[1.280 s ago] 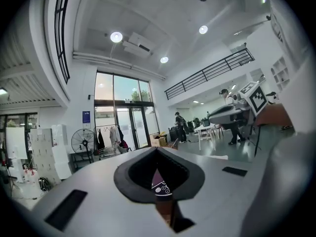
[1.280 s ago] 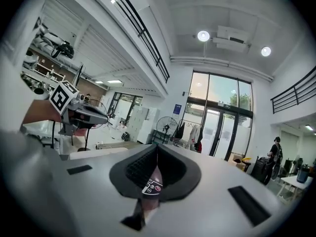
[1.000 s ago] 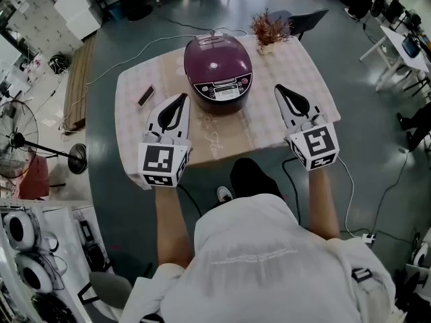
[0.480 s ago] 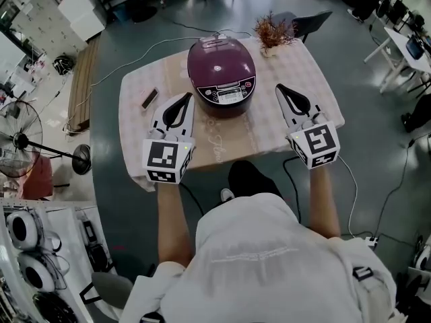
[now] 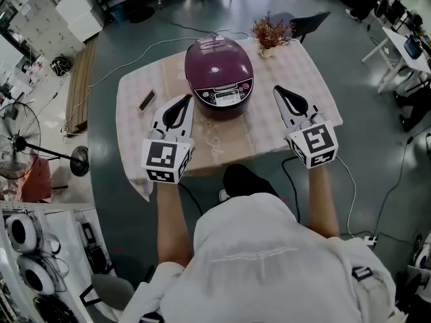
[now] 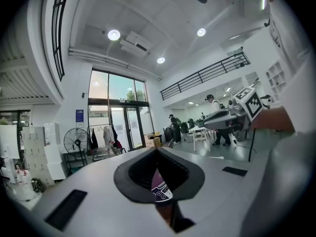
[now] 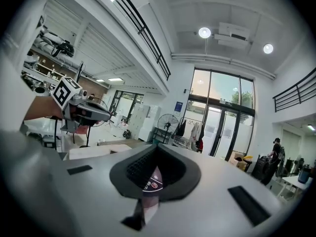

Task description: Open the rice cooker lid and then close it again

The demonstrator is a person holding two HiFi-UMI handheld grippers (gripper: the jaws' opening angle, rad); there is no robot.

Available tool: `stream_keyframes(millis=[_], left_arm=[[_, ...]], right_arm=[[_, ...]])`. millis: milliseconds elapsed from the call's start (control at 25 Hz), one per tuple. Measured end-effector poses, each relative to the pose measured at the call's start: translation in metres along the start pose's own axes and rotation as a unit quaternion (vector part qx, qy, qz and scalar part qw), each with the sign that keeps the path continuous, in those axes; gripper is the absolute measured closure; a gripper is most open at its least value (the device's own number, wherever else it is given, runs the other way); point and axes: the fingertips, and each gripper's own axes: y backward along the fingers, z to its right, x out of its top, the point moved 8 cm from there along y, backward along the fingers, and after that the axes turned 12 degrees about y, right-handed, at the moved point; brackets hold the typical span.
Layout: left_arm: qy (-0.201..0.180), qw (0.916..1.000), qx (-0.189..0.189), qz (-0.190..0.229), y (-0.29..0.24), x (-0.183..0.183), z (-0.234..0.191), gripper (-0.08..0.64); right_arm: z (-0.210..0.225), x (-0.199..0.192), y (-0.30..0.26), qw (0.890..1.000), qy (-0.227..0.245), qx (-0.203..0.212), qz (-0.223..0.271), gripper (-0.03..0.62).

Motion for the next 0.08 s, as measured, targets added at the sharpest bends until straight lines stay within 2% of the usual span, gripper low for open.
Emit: stream_keyframes(millis=[80], left_arm=[[0.001,1.0000,-0.002,0.001,-0.0015,0.0016,0.0010,0.544]], right_arm=[[0.0026,0.0004,0.0008,1.000,-0.001,-0.002,-0.001,0.566]])
